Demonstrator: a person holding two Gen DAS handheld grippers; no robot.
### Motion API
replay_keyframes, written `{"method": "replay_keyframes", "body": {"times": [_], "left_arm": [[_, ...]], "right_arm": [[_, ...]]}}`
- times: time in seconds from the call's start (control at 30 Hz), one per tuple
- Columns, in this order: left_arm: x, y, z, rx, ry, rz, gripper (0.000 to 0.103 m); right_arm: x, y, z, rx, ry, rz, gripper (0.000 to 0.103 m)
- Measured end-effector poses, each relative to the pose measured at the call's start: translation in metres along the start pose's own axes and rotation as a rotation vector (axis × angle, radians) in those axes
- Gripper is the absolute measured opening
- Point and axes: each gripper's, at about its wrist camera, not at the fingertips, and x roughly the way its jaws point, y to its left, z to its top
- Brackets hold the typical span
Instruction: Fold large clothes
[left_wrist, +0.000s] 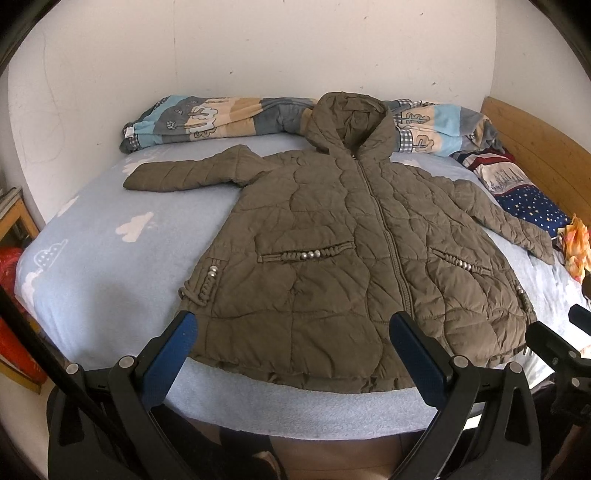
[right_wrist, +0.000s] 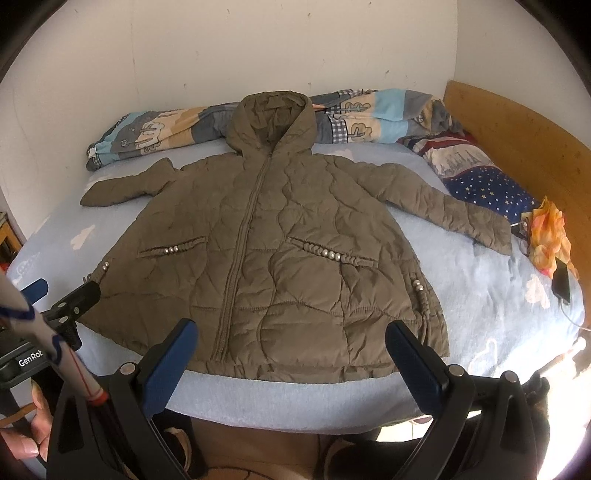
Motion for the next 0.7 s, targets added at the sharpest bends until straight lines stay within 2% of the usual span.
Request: {"method": "replay_keyframes", "body": {"times": [0.7], "left_arm": [[-0.0025,0.0045,-0.0016,0.012,0.015,0.003,0.103]], "right_arm": [[0.0034,-0.0006,-0.0051,-0.005,0.022,0.006,0.103]]}}
